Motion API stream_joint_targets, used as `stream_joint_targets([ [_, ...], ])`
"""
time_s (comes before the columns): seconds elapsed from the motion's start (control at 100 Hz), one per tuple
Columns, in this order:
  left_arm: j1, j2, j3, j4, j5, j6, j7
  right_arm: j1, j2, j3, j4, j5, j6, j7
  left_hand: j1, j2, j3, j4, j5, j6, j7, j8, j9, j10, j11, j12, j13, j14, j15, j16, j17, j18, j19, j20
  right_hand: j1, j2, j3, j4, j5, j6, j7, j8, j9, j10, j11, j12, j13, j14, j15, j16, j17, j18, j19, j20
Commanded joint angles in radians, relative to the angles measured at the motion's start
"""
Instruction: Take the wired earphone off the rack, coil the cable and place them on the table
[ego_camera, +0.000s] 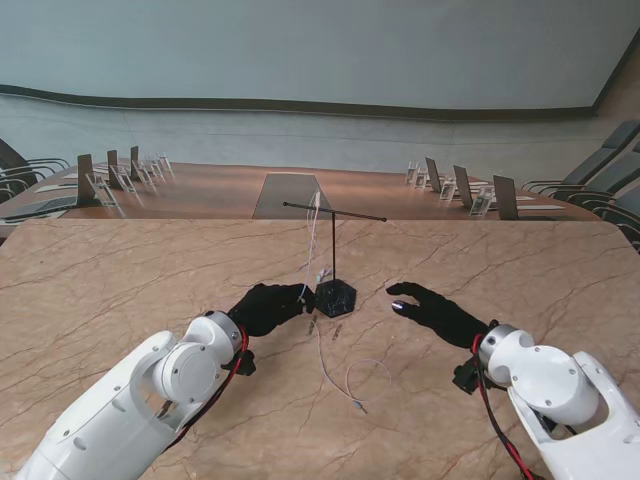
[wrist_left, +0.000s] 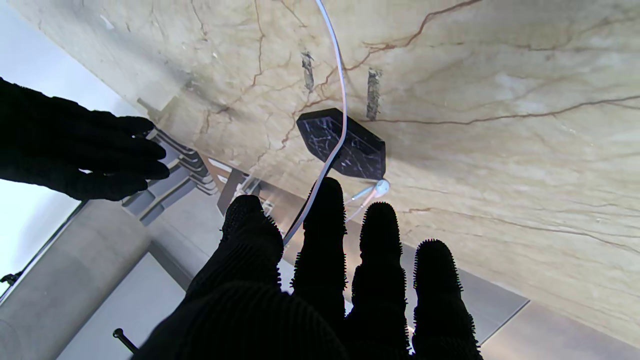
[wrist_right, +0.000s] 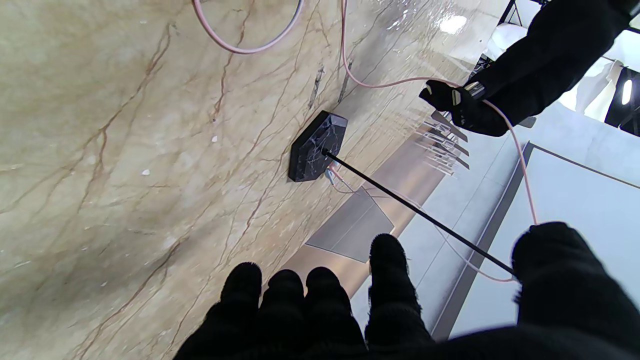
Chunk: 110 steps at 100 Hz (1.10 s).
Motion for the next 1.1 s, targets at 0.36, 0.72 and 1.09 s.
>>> stream_joint_targets([
  [0.36, 0.03, 0.01, 0.006, -0.034, -0.006, -0.034, -0.038, 0.026, -0.002, -0.045, -0.016, 0.001, 0.008, 0.006, 0.08, 0.051, 0.06, 0.018, 0.149, -0.038, 0.288, 0.184, 0.016, -0.026, 0.033, 0.022, 0.008, -0.003, 0.015, 0.004, -0.022, 0.009, 0.027, -0.01, 0.029, 0.038, -0.03, -0.027, -0.012, 0.0, 0.04, -0.028, 0.01, 0.037, 0.088, 0.022, -0.016, 0.048, 0.061, 0.126, -0.027, 0.017, 0.092, 0.092],
  [0.72, 0.068, 0.016, 0.006, -0.052, -0.005, -0.047, -0.051, 0.073, -0.009, -0.115, 0.002, -0.001, -0.004, -0.028, 0.081, 0.059, 0.057, 0.019, 0.128, -0.038, 0.273, 0.181, 0.008, -0.02, 0.052, 0.04, -0.028, 0.014, 0.17, 0.175, -0.007, -0.029, 0.204, 0.104, 0.105, -0.002, -0.047, -0.023, -0.015, 0.044, 0.156, -0.028, 0.019, 0.161, 0.397, 0.147, 0.038, 0.233, 0.469, 0.268, 0.047, 0.205, 0.321, 0.127],
  [1.09, 0.082, 0.019, 0.031, -0.06, -0.011, -0.05, -0.058, 0.186, -0.02, -0.211, 0.06, 0.046, -0.032, -0.048, 0.08, 0.06, 0.062, 0.02, 0.117, -0.032, 0.271, 0.173, 0.001, 0.0, 0.069, 0.062, -0.06, 0.043, 0.339, 0.329, 0.047, -0.107, 0.634, 0.422, 0.128, -0.004, -0.061, -0.02, -0.023, 0.063, 0.095, -0.008, 0.018, 0.178, 0.499, 0.182, 0.035, 0.231, 0.612, 0.333, 0.043, 0.217, 0.476, 0.15],
])
